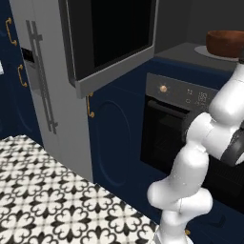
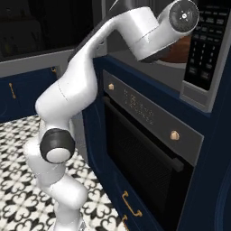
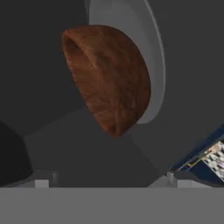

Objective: Pick the eggplant from the sink and place it in the bowl. Then pick the bowl and place it in the microwave. Then close the microwave door and press the start button.

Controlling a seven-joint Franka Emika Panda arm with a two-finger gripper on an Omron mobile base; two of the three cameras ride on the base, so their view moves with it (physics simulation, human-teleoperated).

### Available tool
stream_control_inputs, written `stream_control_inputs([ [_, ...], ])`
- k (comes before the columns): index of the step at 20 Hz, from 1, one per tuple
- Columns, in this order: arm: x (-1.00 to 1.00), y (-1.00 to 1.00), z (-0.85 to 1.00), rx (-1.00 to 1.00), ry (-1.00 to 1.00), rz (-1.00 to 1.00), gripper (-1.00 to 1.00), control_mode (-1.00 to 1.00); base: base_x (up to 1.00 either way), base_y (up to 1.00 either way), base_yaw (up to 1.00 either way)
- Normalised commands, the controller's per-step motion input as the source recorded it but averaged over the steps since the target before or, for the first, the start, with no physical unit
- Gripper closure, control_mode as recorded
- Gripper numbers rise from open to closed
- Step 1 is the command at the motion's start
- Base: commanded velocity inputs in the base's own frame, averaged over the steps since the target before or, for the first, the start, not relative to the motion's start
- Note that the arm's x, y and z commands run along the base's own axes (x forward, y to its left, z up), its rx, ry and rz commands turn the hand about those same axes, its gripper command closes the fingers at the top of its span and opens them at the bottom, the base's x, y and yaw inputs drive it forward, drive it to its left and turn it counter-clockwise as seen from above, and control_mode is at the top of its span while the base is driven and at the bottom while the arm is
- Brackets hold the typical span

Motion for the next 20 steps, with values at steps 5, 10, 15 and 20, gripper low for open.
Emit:
stream_control_inputs([
  [5,-0.79,1.00,-0.81,-0.21,-0.84,0.02,-1.00,-1.00,0.00,0.00,0.00],
  [10,-0.60,1.00,0.00,-0.20,-0.29,0.00,-1.00,-1.00,0.00,0.00,0.00],
  [15,-0.75,0.97,0.00,-0.21,-0.04,-0.07,-1.00,-1.00,0.00,0.00,0.00],
  [20,-0.91,0.86,0.08,-0.16,0.00,-0.08,-1.00,-1.00,0.00,0.00,0.00],
])
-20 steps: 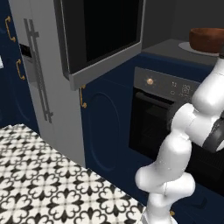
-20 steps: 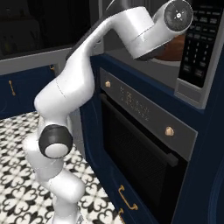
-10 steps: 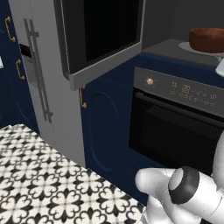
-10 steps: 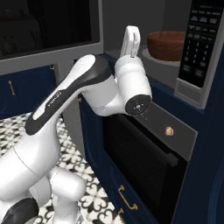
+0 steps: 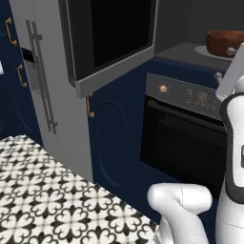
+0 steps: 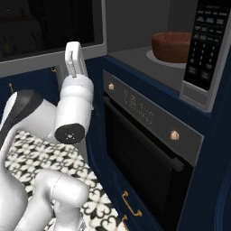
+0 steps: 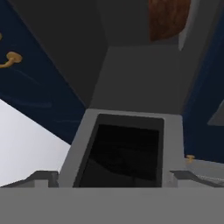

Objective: Pick the eggplant from the sink and place it in the bowl. Then pick the bowl and place it in the microwave. Then close the microwave door and press the start button.

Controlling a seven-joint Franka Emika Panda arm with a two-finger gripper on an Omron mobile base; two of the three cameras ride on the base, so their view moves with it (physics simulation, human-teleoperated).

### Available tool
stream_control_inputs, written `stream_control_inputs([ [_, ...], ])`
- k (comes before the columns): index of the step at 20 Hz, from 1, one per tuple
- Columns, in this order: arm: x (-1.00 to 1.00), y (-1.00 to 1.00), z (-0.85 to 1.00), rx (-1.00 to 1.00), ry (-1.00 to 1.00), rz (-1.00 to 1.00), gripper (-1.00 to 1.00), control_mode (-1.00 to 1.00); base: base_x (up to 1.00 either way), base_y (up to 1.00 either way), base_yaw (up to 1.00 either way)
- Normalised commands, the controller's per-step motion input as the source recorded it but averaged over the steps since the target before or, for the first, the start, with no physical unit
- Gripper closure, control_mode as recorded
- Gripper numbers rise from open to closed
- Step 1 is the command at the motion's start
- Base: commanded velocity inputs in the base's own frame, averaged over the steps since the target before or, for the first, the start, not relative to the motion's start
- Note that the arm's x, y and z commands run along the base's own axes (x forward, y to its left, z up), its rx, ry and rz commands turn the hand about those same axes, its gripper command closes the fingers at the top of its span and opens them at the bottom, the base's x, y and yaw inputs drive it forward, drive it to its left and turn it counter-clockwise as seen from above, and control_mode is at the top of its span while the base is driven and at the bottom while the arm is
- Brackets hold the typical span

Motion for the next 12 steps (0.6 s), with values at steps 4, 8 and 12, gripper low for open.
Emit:
stream_control_inputs([
  [4,-0.73,0.97,0.02,-0.05,0.02,-0.12,-1.00,-1.00,0.00,0.00,0.00],
  [8,-0.61,1.00,0.00,0.00,-0.02,-0.19,-1.00,-1.00,0.00,0.00,0.00],
  [12,-0.41,1.00,0.00,0.00,-0.19,-0.17,-1.00,-1.00,0.00,0.00,0.00],
])
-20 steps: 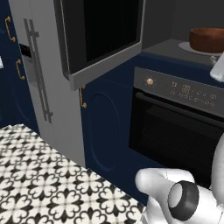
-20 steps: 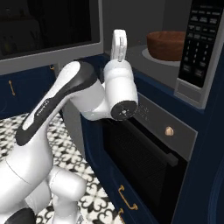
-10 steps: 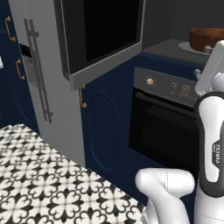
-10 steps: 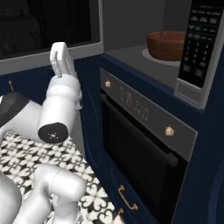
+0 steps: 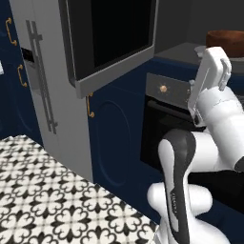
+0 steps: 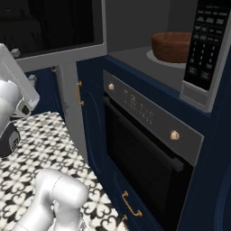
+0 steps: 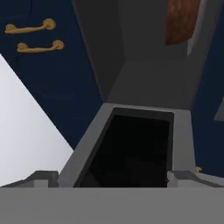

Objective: Pick the eggplant from the sink and place it in the bowl. Then pick the bowl and place it in the microwave. Then close the microwave door and press the start button.

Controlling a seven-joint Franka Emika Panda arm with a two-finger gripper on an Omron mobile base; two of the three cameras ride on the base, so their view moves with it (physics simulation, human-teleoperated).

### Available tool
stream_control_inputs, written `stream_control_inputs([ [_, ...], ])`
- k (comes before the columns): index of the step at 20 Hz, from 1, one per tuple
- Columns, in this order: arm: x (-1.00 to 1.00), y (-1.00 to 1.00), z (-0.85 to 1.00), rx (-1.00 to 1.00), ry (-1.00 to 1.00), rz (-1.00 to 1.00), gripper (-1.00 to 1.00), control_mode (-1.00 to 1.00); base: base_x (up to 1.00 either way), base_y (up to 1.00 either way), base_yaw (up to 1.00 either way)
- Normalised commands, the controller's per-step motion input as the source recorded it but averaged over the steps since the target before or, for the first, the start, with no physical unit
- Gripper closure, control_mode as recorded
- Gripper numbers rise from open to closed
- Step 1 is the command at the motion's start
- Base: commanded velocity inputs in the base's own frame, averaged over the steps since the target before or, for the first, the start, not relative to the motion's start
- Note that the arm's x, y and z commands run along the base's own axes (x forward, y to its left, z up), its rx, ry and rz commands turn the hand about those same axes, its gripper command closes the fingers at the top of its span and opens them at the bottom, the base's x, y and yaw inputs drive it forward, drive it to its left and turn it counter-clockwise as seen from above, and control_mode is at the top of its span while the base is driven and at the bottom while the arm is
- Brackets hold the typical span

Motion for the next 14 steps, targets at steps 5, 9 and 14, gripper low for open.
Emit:
stream_control_inputs([
  [5,-0.17,1.00,-0.03,0.01,-0.01,-0.22,-1.00,-1.00,0.00,0.00,0.00],
  [9,-0.16,1.00,-0.24,0.08,0.00,-0.23,-1.00,-1.00,0.00,0.00,0.00],
  [14,0.00,1.00,-0.76,0.18,-0.06,-0.11,-1.00,-1.00,0.00,0.00,0.00],
])
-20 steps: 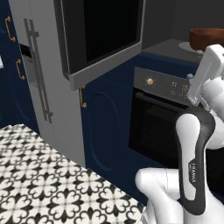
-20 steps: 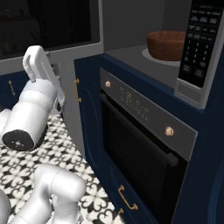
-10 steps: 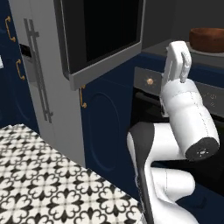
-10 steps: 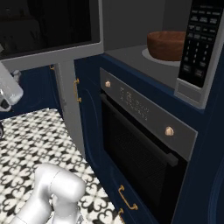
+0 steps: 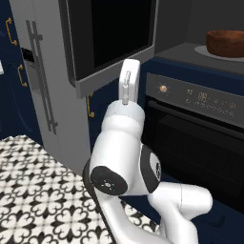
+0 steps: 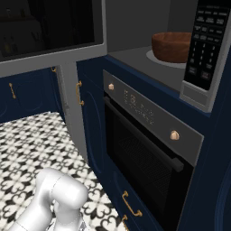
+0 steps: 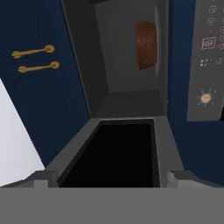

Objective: Pick the eggplant from the sink and place it in the bowl. Then pick the bowl and place it in the microwave. Then close the microwave door and press the start button.

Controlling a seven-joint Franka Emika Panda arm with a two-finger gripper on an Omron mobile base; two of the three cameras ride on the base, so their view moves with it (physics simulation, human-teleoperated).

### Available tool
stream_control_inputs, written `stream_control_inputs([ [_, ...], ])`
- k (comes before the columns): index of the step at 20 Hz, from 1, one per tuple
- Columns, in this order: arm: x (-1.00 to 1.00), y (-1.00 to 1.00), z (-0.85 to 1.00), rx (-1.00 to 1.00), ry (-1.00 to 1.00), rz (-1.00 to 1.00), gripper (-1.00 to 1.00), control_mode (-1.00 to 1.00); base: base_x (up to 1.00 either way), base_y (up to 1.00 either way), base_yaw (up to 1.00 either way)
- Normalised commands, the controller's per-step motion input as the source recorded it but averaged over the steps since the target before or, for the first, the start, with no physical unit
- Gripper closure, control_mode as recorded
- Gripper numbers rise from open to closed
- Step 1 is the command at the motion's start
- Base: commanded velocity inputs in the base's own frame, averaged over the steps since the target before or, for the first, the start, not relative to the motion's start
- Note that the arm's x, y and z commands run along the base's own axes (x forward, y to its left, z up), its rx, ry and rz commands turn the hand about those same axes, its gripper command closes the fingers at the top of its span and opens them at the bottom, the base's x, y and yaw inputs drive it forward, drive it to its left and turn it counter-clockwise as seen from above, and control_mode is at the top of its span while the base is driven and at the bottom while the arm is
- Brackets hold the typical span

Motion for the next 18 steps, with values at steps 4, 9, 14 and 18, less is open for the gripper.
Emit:
stream_control_inputs([
  [4,0.00,0.91,-0.90,0.22,-0.05,-0.08,-1.00,-1.00,0.00,0.00,0.00],
  [9,0.33,0.55,-0.56,-0.01,-0.16,-0.01,-1.00,-1.00,0.00,0.00,0.00],
  [14,0.74,0.45,-0.61,-0.02,-0.21,-0.03,-1.00,-1.00,0.00,0.00,0.00],
  [18,0.82,0.43,-0.71,0.00,-0.18,-0.04,-1.00,-1.00,0.00,0.00,0.00],
])
